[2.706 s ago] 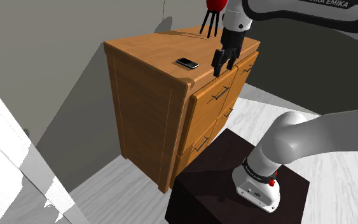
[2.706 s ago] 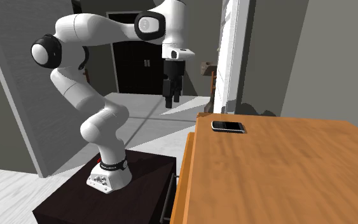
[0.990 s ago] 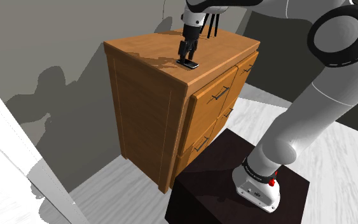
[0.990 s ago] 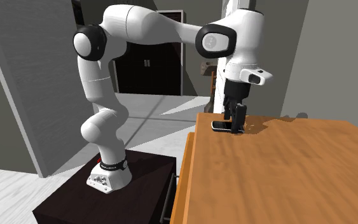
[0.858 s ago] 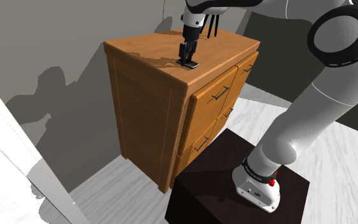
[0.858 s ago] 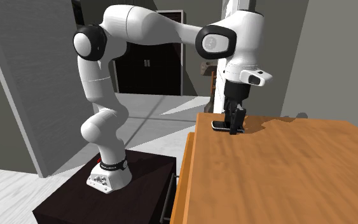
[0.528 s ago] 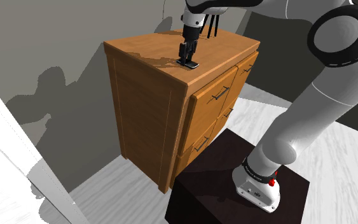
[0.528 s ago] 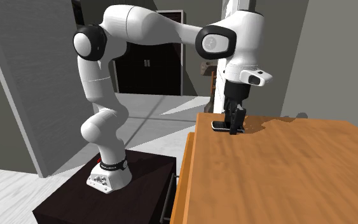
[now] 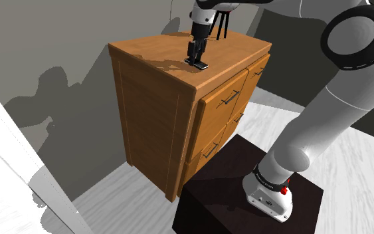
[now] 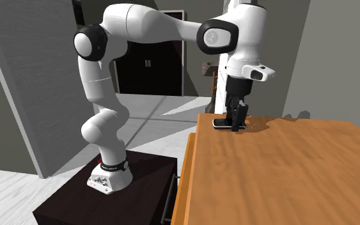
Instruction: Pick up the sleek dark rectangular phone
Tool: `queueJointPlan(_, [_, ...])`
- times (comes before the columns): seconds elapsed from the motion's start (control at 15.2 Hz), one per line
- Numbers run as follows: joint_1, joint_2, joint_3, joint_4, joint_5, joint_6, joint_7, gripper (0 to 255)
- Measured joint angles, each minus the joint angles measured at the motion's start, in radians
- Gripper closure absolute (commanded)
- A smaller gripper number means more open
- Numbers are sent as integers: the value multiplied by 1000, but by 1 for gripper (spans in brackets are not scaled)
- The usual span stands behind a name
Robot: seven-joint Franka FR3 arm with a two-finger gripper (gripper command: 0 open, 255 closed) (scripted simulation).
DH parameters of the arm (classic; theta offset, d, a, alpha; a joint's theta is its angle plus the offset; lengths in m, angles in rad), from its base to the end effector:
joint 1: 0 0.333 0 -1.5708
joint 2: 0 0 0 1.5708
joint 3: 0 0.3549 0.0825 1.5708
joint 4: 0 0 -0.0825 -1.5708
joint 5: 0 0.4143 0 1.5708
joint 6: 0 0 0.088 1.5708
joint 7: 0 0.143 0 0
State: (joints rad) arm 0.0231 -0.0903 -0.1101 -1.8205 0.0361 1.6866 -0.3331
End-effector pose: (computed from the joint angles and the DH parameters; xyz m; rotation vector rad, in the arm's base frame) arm 0.5523 -0.0454 0.5627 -3.0647 -0.3723 0.0520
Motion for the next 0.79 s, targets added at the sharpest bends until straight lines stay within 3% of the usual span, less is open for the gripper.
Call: queueJointPlan(0.79, [-1, 27, -2, 191, 3, -163, 3, 255])
